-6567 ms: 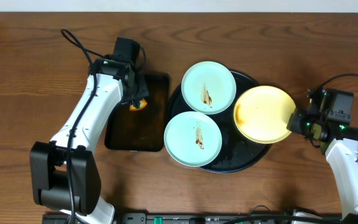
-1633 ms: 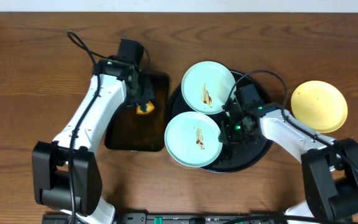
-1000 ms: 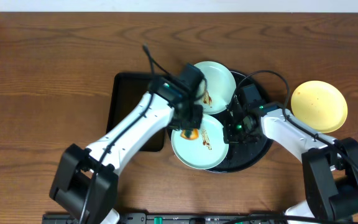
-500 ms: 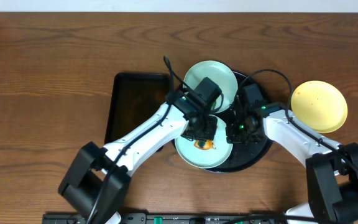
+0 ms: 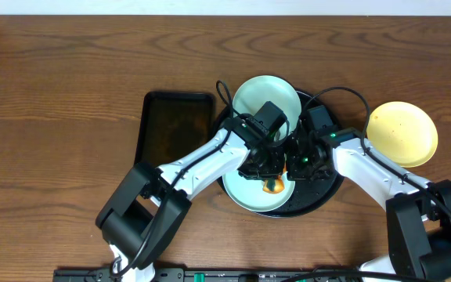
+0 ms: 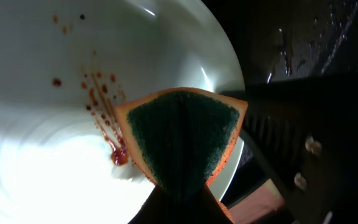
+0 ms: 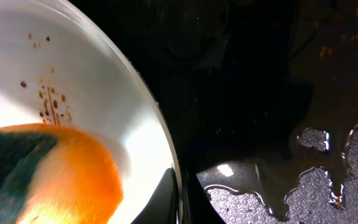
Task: Clean dirty plates on tray and stack at the side
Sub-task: 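Scrub the lower light-green plate with the sponge in the left gripper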
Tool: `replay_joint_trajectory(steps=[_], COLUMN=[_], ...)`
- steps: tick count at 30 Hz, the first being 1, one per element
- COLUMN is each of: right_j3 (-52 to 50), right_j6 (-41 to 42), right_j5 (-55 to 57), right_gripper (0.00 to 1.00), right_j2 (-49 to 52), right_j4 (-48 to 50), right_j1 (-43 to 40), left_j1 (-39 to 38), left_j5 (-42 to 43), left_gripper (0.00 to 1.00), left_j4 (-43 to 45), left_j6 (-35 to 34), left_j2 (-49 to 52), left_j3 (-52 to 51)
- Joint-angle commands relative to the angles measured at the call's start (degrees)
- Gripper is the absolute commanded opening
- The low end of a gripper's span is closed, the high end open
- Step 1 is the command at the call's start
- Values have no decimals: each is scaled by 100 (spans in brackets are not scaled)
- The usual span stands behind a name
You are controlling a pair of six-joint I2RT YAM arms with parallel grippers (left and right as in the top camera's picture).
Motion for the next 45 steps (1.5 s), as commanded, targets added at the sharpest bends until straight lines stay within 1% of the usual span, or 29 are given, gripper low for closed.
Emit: replay_joint_trajectory(steps=[1, 5, 10, 13, 17, 19, 22, 25, 32, 36, 43, 44, 45], right_j3=[-33, -33, -33, -33, -33, -33, -33, -35, -39, -39, -39, -39, -39], right_j6=[85, 85, 83, 83, 83, 83, 83, 83, 83, 81, 81, 81, 81], right_j5=[164, 164, 164, 164, 166, 184, 293, 295, 361, 492, 503, 503, 503], right_gripper=[1, 1, 1, 1, 1, 1, 1, 1, 1, 1, 1, 4, 10], right_j2=[-79, -79, -79, -79, -79, -79, -79, -79, -79, -79, -79, -79, -79], right_j4=[-42, -52, -83, -98, -125, -162, -232, -289, -457, -555, -527, -516, -509], right_j1=[-46, -46, -46, -46, -46, -46, -48, -46, -46, -46, -46, -46, -46], left_j1=[-15, -31, -31, -28, -13, 0, 37, 94, 361, 533, 562, 584, 619], left_j5=[122, 94, -101, -848, -2087, -2498, -2828, -2955, -2951, -2903, -2907, -2909, -2909], left_gripper=[7, 7, 7, 8, 8, 7, 7, 7, 8, 7, 7, 8, 7], left_j4=[87, 133, 256, 170, -87, -181, -205, -155, 7, -70, -461, -533, -619], left_j6=[-363, -560, -555, -551, -553, -551, -551, -551, -544, -90, 507, 533, 551], left_j2=[146, 326, 575, 647, 621, 621, 616, 599, 520, 243, -822, -953, -1064], left_j3=[-63, -63, -63, -63, -63, -63, -63, -61, -42, 28, 66, 66, 66])
